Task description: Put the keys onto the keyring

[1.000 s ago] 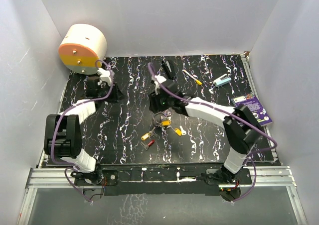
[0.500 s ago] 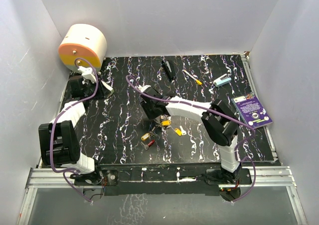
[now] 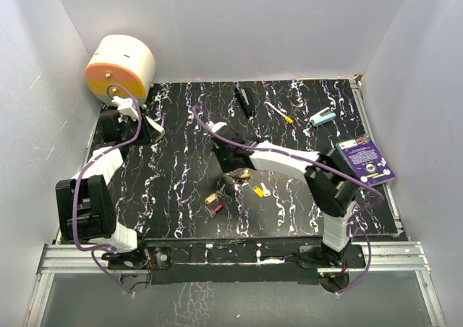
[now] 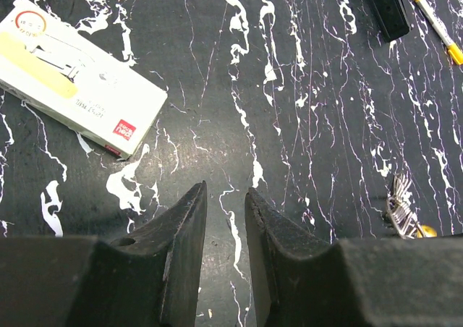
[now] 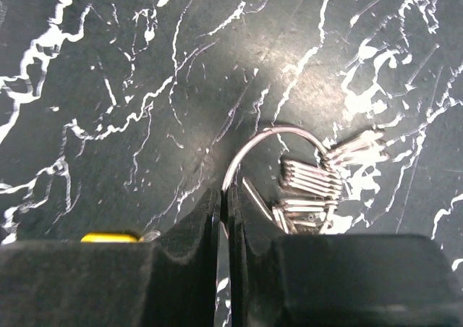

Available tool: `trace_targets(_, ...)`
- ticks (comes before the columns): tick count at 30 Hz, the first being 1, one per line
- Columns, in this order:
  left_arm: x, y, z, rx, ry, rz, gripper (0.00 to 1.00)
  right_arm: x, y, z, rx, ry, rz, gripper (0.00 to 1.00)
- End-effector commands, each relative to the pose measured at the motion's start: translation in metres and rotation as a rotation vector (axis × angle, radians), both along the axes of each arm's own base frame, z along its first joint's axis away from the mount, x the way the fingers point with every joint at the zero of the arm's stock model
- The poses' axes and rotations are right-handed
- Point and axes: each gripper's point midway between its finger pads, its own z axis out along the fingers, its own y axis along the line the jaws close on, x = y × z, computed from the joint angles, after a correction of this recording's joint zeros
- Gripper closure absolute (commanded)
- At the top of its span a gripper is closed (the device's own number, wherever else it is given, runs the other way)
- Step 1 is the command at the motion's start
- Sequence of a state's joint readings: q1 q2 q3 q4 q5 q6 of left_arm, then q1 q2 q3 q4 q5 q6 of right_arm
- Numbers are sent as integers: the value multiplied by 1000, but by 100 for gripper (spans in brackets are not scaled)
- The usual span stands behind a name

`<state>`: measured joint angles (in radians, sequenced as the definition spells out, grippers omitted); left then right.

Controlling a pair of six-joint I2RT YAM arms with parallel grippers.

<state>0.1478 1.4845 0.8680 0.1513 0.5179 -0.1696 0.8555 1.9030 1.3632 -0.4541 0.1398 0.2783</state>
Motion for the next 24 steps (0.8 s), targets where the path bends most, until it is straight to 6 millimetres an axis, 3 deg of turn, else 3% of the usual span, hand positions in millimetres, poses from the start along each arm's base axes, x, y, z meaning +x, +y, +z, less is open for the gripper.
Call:
trace_targets(1, 0, -1, 14, -22, -31, -17, 73, 24, -5, 79, 366, -57, -51, 92)
trace_targets(8, 0, -2, 10, -36, -16, -21, 73, 36, -71, 98, 707, 57, -134, 92)
trace_targets(12, 0, -1, 10, -41, -14, -21, 73, 47, -124, 77, 771, 101, -262, 92)
trace_targets(15, 0, 0, 10, -40, -13, -18, 73, 49, -150, 59, 787, 139, -332, 92)
trace_targets(24, -2, 4, 8, -43, -9, -9, 73, 53, -197, 28, 749, 133, -490, 92)
